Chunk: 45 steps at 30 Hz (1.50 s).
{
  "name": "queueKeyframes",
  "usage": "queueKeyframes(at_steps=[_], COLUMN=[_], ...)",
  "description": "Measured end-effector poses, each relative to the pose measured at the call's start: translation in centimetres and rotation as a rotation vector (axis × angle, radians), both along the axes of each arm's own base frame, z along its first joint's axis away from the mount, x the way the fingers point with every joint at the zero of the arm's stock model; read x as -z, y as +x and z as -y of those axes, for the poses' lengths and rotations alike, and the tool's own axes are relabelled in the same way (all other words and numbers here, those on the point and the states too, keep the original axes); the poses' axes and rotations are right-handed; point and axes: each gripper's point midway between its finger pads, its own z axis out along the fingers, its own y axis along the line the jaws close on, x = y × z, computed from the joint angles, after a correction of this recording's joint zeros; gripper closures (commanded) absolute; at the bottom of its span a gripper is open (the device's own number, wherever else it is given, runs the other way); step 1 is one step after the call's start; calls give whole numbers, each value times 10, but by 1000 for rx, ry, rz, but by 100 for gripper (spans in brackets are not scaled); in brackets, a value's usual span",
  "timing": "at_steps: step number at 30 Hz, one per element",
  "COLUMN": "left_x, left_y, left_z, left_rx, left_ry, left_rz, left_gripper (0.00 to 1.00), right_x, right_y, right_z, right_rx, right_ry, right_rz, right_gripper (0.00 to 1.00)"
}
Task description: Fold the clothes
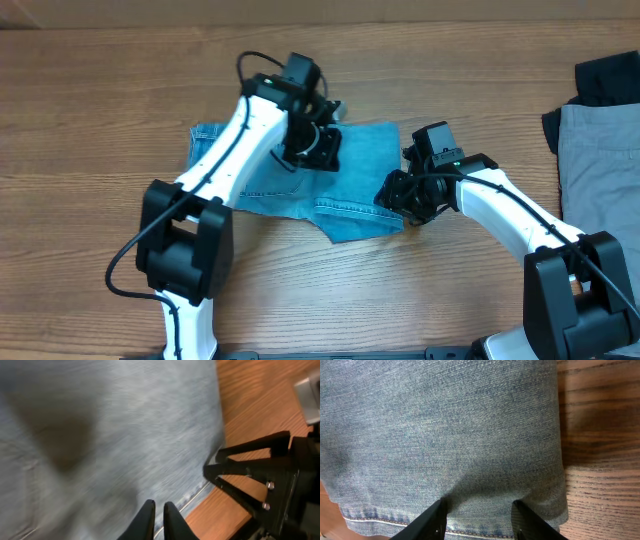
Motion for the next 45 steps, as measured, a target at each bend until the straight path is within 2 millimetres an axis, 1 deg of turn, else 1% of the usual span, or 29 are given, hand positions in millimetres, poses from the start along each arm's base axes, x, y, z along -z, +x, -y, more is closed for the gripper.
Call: queueKeyframes(at_steps=[3,7,10,12,13,16,17,18,21,23,25,26,27,28,29,31,32,33,35,36,37,39,42,45], left_x=[13,35,57,69,77,84,86,87,84,77,69,64,57,50,39,19,7,-4,-23,-29,-33,-34,-33,-34], left_y=[-12,-20,-25,-31,-35,-38,-38,-38,-42,-46,-43,-41,-37,-32,-26,-16,-10,-5,3,7,10,16,29,41], left_z=[7,3,-6,-14,-22,-30,-31,-32,-38,-44,-47,-49,-50,-51,-53,-60,-65,-72,-91,-102,-116,-145,-195,-233], left_rx=[13,1,-10,-25,-43,-60,-62,-63,-73,-79,-88,-92,-98,-106,-110,-129,-144,-163,-212,-239,-271,-339,-441,-496], left_ry=[17,58,102,142,185,229,237,241,274,304,318,325,325,322,321,328,334,343,363,371,380,400,405,386], left_rz=[-26,-82,-133,-167,-187,-192,-190,-190,-212,-241,-244,-244,-235,-215,-183,-113,-71,-31,20,31,32,17,6,31], left_gripper=[91,92,91,89,89,89,92,96,96,95,87,79,37,5,0,0,0,0,0,0,0,0,0,0], right_x=[0,0,1,1,1,1,1,1,1,1,0,0,0,0,0,0,1,1,1,1,1,0,0,-1], right_y=[0,-1,-1,-1,-1,-1,-1,-1,-1,-1,0,0,0,0,0,0,-1,-2,-2,-2,-1,-1,0,1], right_z=[0,0,0,0,0,0,0,0,0,0,0,0,0,0,0,0,0,0,0,-1,-2,-4,-5,-6], right_rx=[0,0,0,0,0,0,0,0,0,0,-1,2,-1,-1,-1,0,-1,-1,5,-3,-4,-16,-14,-16], right_ry=[-1,-2,-2,-2,-2,-2,-2,-2,-2,-2,-1,-1,0,1,0,0,-2,-3,-1,-1,0,0,2,8], right_rz=[-2,-6,-6,-7,-7,-7,-7,-7,-6,-5,-1,-1,1,2,0,-2,-6,-8,-11,-6,-3,5,9,13], right_gripper=[55,55,55,55,55,55,55,55,55,48,43,38,37,37,38,37,34,27,9,3,0,0,0,0])
